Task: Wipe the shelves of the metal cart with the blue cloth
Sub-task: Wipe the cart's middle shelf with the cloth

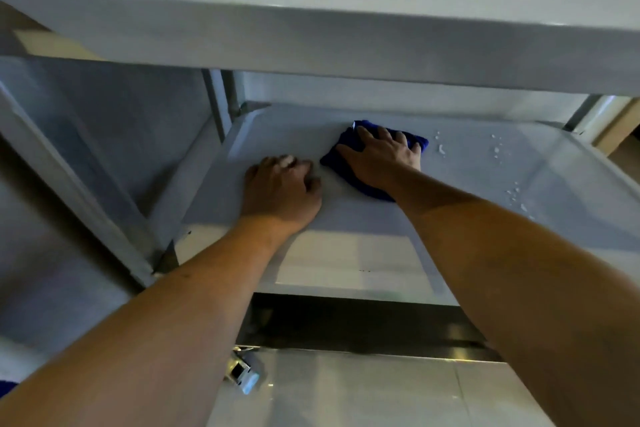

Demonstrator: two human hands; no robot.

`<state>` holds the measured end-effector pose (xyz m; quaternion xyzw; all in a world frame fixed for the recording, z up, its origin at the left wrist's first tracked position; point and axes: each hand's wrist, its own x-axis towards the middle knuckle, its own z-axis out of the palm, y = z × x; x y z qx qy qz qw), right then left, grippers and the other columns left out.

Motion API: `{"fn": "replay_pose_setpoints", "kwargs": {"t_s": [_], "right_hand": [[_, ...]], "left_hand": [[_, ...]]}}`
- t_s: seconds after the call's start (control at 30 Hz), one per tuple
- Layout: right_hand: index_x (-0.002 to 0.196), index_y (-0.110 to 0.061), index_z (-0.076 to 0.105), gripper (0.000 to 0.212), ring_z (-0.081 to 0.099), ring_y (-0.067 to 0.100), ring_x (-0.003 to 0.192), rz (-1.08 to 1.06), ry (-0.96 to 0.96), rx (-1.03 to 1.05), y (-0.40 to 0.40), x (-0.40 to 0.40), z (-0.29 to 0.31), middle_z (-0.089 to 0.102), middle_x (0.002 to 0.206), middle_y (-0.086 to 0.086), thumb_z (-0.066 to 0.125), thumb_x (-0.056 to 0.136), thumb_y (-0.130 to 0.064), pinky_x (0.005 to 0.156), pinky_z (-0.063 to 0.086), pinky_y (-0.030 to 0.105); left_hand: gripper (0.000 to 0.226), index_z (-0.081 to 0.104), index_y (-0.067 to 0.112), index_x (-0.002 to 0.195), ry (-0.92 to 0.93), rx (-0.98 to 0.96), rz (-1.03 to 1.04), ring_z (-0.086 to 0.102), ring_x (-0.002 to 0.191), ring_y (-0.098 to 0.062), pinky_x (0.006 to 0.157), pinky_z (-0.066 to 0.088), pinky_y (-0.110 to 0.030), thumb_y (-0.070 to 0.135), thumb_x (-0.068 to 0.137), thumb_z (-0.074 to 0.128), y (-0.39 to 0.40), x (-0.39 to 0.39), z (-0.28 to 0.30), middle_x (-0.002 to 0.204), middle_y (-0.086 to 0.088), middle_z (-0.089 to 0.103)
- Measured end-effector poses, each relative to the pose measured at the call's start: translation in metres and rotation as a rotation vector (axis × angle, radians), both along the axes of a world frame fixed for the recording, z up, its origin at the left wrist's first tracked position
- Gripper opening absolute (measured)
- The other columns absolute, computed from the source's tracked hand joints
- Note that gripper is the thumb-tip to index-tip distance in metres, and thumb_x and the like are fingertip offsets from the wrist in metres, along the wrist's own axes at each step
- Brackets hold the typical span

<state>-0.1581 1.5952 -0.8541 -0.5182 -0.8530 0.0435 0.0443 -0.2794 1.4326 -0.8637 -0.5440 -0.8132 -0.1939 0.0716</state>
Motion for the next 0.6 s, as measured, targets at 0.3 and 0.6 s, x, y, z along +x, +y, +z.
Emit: {"fn": "replay_pose_setpoints", "kwargs": {"t_s": [0.3, 0.6], "right_hand": [[0.156, -0.044, 0.016, 0.079, 0.017, 0.038, 0.148, -0.048, -0.016, -0.019, 0.051, -0.034, 0.005, 0.019, 0.165, 0.004, 0.021, 0.087, -0.082, 0.116, 0.014, 0.062], [0.156, -0.041, 0.018, 0.076, 0.022, 0.038, 0.145, -0.021, -0.004, -0.012, -0.005, 0.002, 0.004, 0.025, 0.162, 0.005, 0.021, 0.09, -0.077, 0.116, 0.013, 0.063]], "left_hand": [[0.043, 0.061, 0.026, 0.124, 0.034, -0.032, 0.02, 0.05, 0.116, -0.029, 0.096, 0.039, -0.043, 0.045, 0.092, 0.039, 0.003, 0.0, -0.004, 0.126, -0.002, 0.06], [0.037, 0.065, 0.026, 0.115, -0.014, -0.032, 0.001, 0.05, 0.115, -0.029, 0.097, 0.039, -0.042, 0.043, 0.091, 0.041, -0.005, 0.005, 0.008, 0.123, -0.003, 0.061]]}}
